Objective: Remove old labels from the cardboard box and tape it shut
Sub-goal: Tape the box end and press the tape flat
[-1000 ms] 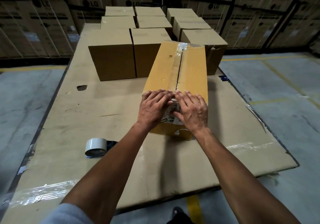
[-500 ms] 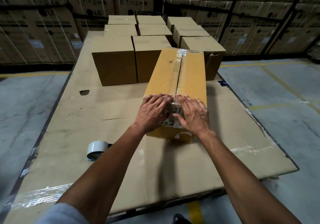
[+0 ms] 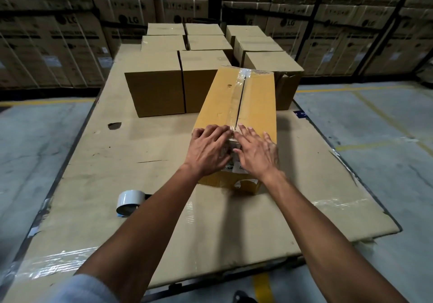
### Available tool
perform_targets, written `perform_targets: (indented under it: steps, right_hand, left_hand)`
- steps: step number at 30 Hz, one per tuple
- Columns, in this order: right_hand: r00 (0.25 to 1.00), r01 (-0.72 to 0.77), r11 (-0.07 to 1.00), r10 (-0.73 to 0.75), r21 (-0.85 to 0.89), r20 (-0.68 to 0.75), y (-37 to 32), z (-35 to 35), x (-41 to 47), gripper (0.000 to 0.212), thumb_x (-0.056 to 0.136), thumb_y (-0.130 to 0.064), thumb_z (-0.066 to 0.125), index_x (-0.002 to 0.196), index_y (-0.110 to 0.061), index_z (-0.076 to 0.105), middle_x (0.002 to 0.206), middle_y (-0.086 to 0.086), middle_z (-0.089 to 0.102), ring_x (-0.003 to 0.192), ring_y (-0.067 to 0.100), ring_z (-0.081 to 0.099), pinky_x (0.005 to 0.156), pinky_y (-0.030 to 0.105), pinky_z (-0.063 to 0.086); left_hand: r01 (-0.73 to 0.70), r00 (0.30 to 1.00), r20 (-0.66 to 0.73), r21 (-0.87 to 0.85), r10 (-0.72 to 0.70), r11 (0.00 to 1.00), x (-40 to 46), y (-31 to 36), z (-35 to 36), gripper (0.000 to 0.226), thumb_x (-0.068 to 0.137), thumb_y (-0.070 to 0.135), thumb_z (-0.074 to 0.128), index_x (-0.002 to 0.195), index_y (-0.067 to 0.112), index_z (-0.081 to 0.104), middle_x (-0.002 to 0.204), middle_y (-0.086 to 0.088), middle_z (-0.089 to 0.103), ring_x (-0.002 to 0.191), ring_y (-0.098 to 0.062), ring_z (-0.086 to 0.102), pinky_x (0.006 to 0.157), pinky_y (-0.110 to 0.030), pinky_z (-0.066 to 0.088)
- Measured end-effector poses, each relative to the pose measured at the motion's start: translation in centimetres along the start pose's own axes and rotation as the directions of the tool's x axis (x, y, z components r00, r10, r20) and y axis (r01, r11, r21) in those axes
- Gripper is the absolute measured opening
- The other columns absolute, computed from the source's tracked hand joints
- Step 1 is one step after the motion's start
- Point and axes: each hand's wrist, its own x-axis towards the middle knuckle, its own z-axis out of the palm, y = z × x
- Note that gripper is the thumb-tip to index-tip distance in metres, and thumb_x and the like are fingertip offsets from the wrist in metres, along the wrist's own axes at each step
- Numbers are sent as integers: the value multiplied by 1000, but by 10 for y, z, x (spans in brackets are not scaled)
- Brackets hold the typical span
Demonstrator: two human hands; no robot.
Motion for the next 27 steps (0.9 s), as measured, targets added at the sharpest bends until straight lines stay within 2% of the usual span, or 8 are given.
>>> perform_targets:
  steps: [3, 5, 9, 13, 15, 21, 24, 27]
  right_hand:
    - [999, -21, 1000, 22, -7, 43, -1, 0, 1, 70, 107, -53, 41, 167, -26, 16, 176, -2, 10, 162, 20, 18, 129, 54, 21]
    - [1000, -16, 1000, 16, 10, 5, 1, 2, -5, 72, 106, -50, 48, 167, -26, 18, 175, 0, 17, 160, 20, 22, 129, 55, 23]
    - [996, 20, 1000, -19, 7, -90, 1, 8, -18, 77, 96, -38, 71, 162, -25, 35, 166, 1, 41, 152, 22, 43, 122, 61, 34]
    - [990, 40, 999, -37, 22, -133, 2, 8, -16, 71, 91, -34, 79, 155, -26, 48, 157, 0, 54, 145, 23, 52, 118, 63, 39]
    - [996, 19, 1000, -17, 23, -82, 2, 4, -11, 69, 95, -37, 73, 157, -28, 44, 161, -2, 49, 149, 21, 47, 121, 62, 35]
    - [996, -39, 999, 39, -1, 84, -2, 2, 5, 75, 104, -48, 51, 167, -27, 16, 176, -5, 15, 161, 18, 20, 128, 59, 21]
    - [990, -54, 999, 54, -1, 127, -4, -1, 6, 78, 104, -46, 49, 168, -23, 11, 176, -2, 11, 162, 20, 15, 129, 57, 18]
    - [991, -55, 998, 54, 7, 125, -4, -5, 2, 77, 104, -46, 50, 168, -24, 12, 176, -2, 14, 162, 20, 16, 130, 55, 18]
  left_hand:
    - [41, 998, 48, -2, -40, 999, 1, 8, -4, 81, 91, 67, 46, 158, 22, 43, 162, -1, 48, 140, -27, 45, 101, -49, 39]
    - [39, 998, 45, -24, -38, 999, -3, 8, -2, 83, 90, 65, 50, 159, 20, 39, 163, -3, 46, 142, -28, 44, 105, -50, 38]
    - [-37, 999, -6, -49, 37, 998, -20, -1, 2, 86, 85, 56, 68, 155, 15, 39, 159, -9, 48, 146, -31, 46, 117, -49, 34]
    - [-58, 998, -7, -31, 58, 998, -21, -4, 3, 74, 91, 56, 64, 151, 17, 45, 157, -8, 52, 151, -28, 43, 120, -47, 35]
    - [-55, 998, -8, -26, 55, 998, -17, -4, 2, 71, 93, 56, 63, 152, 19, 46, 157, -6, 53, 150, -27, 43, 120, -47, 36]
    - [22, 1000, 15, 22, -22, 1000, -7, 8, -3, 75, 93, 64, 52, 155, 23, 48, 160, -1, 53, 146, -27, 46, 109, -47, 37]
    - [77, 995, 57, 43, -79, 996, -1, 16, -8, 81, 92, 71, 44, 156, 23, 47, 161, 0, 52, 144, -28, 45, 105, -48, 37]
    - [86, 989, 116, 65, -93, 994, 2, 18, -13, 85, 92, 74, 42, 162, 25, 39, 167, 3, 44, 148, -28, 40, 107, -49, 37]
